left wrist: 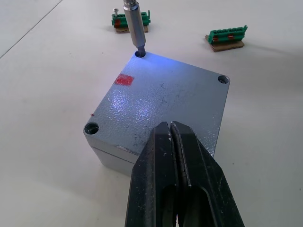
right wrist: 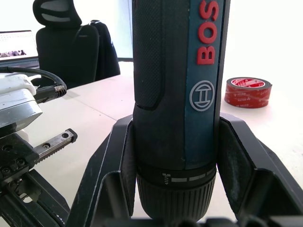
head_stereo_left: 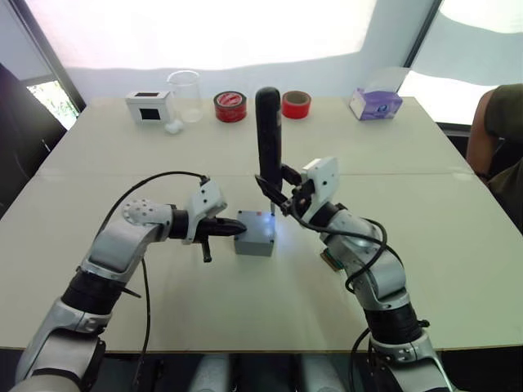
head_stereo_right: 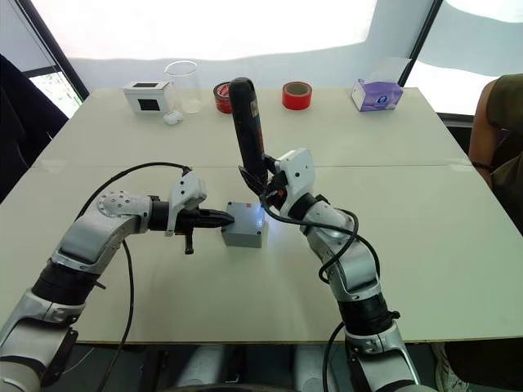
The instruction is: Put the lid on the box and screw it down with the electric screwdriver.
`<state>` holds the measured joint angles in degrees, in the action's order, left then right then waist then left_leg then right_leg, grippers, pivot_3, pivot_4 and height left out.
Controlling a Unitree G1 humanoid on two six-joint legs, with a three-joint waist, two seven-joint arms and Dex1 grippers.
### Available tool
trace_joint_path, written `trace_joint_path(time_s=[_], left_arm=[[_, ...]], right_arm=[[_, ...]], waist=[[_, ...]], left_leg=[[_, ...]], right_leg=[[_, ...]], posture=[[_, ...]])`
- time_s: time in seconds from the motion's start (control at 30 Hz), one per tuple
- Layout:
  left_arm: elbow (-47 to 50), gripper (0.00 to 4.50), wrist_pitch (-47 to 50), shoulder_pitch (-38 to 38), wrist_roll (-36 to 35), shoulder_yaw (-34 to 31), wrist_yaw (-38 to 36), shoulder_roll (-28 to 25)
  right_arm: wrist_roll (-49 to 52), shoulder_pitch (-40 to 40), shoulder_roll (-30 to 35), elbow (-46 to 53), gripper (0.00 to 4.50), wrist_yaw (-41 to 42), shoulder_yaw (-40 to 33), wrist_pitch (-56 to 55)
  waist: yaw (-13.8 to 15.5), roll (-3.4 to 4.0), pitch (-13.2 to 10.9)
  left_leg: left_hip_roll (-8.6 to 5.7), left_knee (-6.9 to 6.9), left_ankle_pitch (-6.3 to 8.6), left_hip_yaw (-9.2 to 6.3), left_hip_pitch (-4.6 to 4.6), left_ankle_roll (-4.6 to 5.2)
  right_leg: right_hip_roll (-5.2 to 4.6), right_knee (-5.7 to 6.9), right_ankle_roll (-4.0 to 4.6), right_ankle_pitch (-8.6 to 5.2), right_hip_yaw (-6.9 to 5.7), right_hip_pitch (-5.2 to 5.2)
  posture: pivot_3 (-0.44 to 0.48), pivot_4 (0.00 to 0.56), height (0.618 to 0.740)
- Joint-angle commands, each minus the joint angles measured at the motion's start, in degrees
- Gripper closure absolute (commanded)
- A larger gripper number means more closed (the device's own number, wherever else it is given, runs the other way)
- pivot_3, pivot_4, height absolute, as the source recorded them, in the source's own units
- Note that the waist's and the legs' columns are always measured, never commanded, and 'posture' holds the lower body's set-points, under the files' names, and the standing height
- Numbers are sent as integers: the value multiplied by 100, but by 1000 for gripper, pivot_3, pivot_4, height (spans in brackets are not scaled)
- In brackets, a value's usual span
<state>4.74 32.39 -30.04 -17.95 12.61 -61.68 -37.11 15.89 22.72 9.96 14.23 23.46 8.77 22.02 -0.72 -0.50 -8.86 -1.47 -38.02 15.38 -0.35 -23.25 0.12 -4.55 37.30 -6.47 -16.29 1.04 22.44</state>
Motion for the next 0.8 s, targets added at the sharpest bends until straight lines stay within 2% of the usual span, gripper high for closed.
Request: trace_joint_path(time_s=[0.03, 0.2, 0.47, 0.63, 0.8], left_arm=[[43, 4500, 81, 42, 66, 70, 19, -3], [76, 4500, 91, 61, 69, 93, 24, 3], [86, 4500, 82, 91, 97, 125, 14, -16], [153, 4500, 182, 156, -5, 52, -24, -53], [170, 4500, 286, 138, -147, -63, 26, 51]], right_arm=[[-55, -189, 41, -308, 2743, 48, 40, 170], [-40, -122, 36, -252, 2743, 95, -39, 24], [233, 643, 76, 212, 2743, -20, -635, -101], [1233, 1509, 521, 1146, 2743, -306, -1360, 1567], [1678, 2104, 697, 1350, 2743, -1152, -1903, 3221]], waist=[[0, 0, 0], [2, 0, 0], [7, 8, -8], [7, 21, -19], [-8, 21, -18]], left_leg=[[0, 0, 0, 0, 0, 0], [0, 0, 0, 0, 0, 0], [-1, 1, 0, 0, -15, 0], [-2, 2, 0, 1, -26, 0], [6, 14, 0, 0, -26, 0]], right_leg=[[0, 0, 0, 0, 0, 0], [-1, 0, 0, 0, 0, 0], [-6, 1, 0, 0, 0, 17], [-10, 1, 0, 0, 0, 30], [-16, -2, 8, -4, 1, 34]], posture=[[0, 150, 740], [0, 150, 740], [0, 150, 740], [0, 150, 740], [0, 150, 740]])
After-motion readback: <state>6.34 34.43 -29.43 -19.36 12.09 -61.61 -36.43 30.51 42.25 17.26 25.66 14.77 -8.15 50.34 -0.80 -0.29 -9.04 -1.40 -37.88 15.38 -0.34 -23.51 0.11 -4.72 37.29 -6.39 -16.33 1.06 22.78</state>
